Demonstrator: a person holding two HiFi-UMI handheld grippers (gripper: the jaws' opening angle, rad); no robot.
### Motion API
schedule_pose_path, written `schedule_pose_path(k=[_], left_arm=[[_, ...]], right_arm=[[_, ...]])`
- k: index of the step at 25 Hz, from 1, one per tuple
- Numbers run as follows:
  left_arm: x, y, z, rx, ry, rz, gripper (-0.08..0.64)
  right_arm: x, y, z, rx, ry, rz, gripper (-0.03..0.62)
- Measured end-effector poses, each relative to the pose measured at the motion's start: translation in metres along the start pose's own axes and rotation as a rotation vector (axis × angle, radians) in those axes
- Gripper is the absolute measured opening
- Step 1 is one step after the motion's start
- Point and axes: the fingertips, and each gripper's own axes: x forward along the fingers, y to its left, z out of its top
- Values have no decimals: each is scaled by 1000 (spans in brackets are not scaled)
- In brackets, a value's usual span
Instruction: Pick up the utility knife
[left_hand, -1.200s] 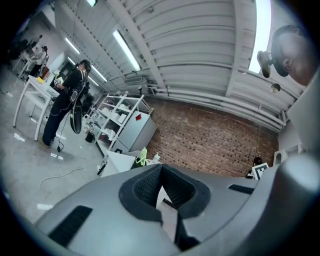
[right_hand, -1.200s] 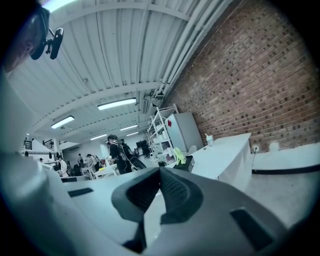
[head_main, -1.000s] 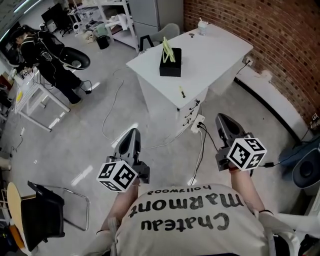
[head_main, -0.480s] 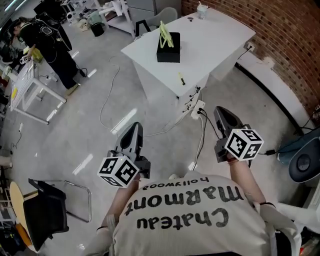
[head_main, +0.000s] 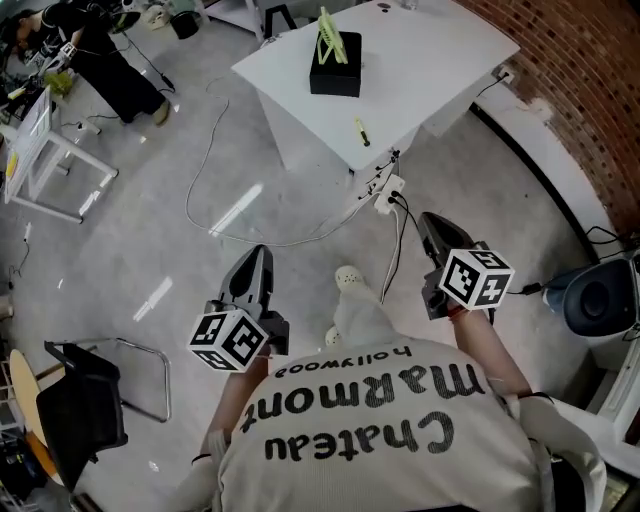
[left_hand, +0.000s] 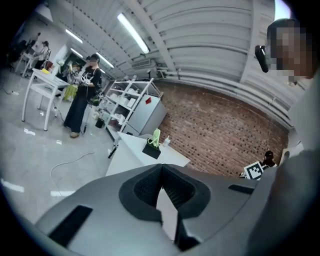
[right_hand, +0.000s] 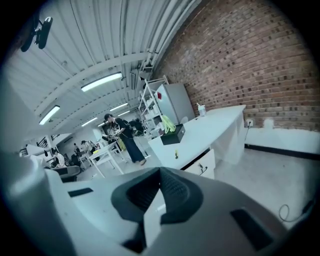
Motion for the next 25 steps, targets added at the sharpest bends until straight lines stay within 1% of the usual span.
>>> schedule_pose_path(k=[3, 5, 9, 15, 17, 19, 22, 25], left_arm=[[4, 12, 12, 1, -39, 9, 0], [10, 16, 23, -8, -75, 16, 0], [29, 24, 49, -6, -112, 47, 0], [64, 31, 83, 57, -145, 83, 0], [74, 39, 94, 63, -153, 105, 0], [83, 47, 101, 62, -156, 129, 0], [95, 58, 106, 42, -160, 157, 1], [106, 68, 106, 26, -152, 178, 0]], right_arm=[[21, -3, 0, 33, 7, 21, 3], [34, -5, 11, 38, 2, 36, 3], [67, -5, 36, 30, 2, 72, 3], [126, -17, 79, 56, -22, 115, 3], [148, -20, 93, 65, -28, 129, 3], [168, -25, 102, 54, -28, 128, 3], [193, -33, 101, 12, -5, 111, 3], [215, -45, 87, -3, 37, 102, 5]])
